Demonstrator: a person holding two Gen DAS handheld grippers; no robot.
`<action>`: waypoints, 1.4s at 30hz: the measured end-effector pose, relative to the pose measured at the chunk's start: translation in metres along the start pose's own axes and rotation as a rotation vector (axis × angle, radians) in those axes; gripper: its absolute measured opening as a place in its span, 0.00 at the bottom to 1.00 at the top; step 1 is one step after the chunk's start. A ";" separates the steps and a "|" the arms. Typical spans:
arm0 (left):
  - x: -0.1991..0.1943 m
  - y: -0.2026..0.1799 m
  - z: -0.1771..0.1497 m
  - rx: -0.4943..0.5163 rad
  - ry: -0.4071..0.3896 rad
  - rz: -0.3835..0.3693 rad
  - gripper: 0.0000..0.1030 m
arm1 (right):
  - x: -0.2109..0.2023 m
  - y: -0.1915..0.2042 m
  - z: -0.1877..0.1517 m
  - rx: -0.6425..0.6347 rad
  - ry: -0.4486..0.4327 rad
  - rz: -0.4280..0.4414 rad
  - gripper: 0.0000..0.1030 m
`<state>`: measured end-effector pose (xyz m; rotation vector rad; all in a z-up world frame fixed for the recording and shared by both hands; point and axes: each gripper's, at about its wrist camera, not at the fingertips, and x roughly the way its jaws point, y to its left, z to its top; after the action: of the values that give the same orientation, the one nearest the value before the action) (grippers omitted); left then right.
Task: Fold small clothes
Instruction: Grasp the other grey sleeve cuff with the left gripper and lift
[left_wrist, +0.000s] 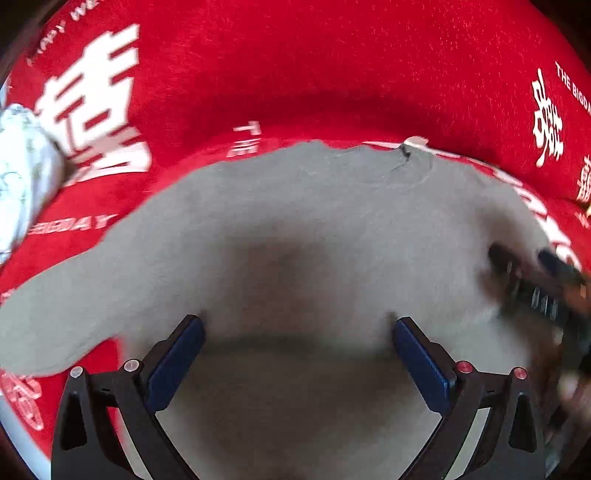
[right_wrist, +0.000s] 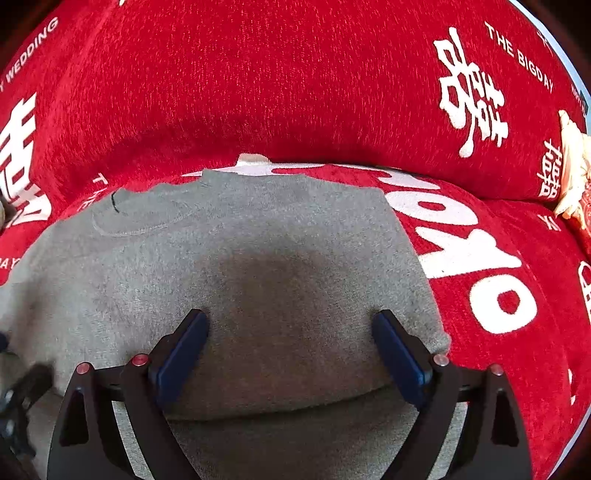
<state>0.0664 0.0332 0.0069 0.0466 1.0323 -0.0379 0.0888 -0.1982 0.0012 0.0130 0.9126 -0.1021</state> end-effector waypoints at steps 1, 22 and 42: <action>-0.005 0.012 -0.009 -0.007 0.002 0.026 1.00 | 0.000 -0.001 0.000 0.004 0.000 0.005 0.90; -0.049 0.421 -0.104 -1.000 -0.142 0.045 1.00 | -0.001 -0.001 0.000 0.005 -0.007 0.010 0.91; -0.092 0.344 -0.030 -0.698 -0.149 0.114 0.06 | -0.003 -0.005 0.002 0.027 -0.011 0.046 0.92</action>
<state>0.0121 0.3792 0.0782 -0.5245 0.8470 0.4169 0.0884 -0.2030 0.0049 0.0590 0.8995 -0.0713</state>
